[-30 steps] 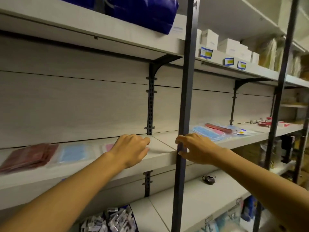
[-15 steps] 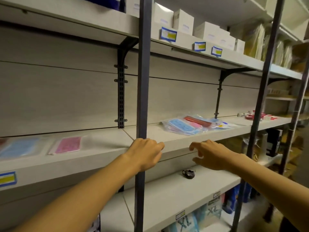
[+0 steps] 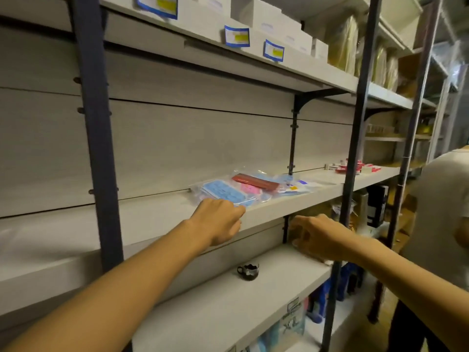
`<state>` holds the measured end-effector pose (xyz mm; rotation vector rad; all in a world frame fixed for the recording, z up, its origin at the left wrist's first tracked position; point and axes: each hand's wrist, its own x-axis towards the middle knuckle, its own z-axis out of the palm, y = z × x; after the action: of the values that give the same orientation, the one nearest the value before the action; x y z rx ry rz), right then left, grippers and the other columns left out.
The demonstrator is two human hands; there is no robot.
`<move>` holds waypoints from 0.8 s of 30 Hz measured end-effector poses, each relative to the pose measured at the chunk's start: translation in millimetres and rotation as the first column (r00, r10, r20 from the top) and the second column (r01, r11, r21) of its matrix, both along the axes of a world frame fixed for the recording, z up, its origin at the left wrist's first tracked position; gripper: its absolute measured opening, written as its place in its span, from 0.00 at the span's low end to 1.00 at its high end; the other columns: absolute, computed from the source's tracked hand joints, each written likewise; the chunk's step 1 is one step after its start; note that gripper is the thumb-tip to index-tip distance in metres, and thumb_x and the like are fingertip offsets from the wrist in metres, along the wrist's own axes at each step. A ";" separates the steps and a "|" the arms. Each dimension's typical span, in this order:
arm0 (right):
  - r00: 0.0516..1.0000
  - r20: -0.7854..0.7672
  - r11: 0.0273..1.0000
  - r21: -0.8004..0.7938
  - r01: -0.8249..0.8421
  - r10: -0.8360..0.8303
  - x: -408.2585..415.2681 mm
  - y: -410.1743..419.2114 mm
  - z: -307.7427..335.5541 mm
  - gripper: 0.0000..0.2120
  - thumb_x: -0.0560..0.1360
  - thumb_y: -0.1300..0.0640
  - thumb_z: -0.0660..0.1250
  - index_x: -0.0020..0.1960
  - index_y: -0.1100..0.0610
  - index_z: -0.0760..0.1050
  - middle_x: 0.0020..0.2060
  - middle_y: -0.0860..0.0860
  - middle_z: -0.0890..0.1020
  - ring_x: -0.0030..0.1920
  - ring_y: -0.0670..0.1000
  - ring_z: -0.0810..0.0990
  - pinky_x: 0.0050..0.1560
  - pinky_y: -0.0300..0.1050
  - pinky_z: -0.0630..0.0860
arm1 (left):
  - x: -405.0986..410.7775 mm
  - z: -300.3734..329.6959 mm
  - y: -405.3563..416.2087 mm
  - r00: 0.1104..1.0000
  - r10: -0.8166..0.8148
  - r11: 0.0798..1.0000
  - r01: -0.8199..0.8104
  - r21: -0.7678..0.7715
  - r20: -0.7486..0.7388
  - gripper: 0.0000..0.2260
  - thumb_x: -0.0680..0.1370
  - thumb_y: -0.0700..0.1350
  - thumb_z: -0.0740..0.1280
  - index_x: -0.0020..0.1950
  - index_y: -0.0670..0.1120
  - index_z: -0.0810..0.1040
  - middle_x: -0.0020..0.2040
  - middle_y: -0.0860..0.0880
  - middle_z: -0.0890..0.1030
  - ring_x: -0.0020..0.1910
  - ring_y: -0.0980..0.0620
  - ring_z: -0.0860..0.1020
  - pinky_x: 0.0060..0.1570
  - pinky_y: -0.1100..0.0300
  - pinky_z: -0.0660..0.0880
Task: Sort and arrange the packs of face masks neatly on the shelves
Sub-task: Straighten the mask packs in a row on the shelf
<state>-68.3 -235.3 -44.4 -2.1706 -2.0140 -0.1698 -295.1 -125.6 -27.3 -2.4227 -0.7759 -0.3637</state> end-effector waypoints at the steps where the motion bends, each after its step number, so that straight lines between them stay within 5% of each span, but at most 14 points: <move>1: 1.000 0.011 1.000 0.002 0.002 -0.002 11.9 8.0 3.3 0.21 0.77 0.49 0.67 0.68 0.48 0.69 0.55 0.50 0.80 0.50 0.47 0.80 0.54 0.44 0.79 | 10.9 2.2 9.5 1.000 0.009 1.000 -0.009 -0.008 0.007 0.11 0.81 0.50 0.55 0.57 0.47 0.71 0.53 0.46 0.80 0.50 0.44 0.77 0.40 0.56 0.68; 14: 0.997 0.064 0.998 0.013 -0.054 0.053 114.7 118.7 8.8 0.19 0.78 0.48 0.65 0.67 0.47 0.68 0.55 0.50 0.80 0.52 0.49 0.78 0.56 0.48 0.77 | 96.5 -5.7 115.1 0.986 0.161 0.985 -0.156 -0.079 0.054 0.11 0.80 0.51 0.55 0.58 0.49 0.73 0.54 0.47 0.80 0.54 0.44 0.77 0.45 0.55 0.70; 20: 0.990 0.033 0.985 0.101 -0.143 0.140 154.9 174.0 16.4 0.17 0.78 0.50 0.64 0.66 0.50 0.70 0.56 0.51 0.80 0.50 0.50 0.78 0.50 0.42 0.75 | 114.9 -3.1 147.3 0.925 0.345 0.938 -0.332 -0.103 0.160 0.11 0.79 0.52 0.57 0.57 0.51 0.74 0.58 0.47 0.79 0.56 0.44 0.76 0.46 0.57 0.69; 24: 0.974 0.022 0.961 0.156 -0.227 0.226 180.5 214.5 17.0 0.14 0.78 0.51 0.64 0.63 0.50 0.73 0.53 0.51 0.82 0.48 0.52 0.79 0.50 0.47 0.78 | 126.6 -13.1 160.0 0.856 0.472 0.881 -0.447 -0.156 0.209 0.09 0.79 0.51 0.57 0.53 0.50 0.75 0.55 0.48 0.80 0.53 0.44 0.77 0.42 0.57 0.67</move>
<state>112.1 -20.9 -27.4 -1.8320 -2.1521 -0.2913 -168.5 34.5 -40.4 -2.2064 -1.4804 -0.4373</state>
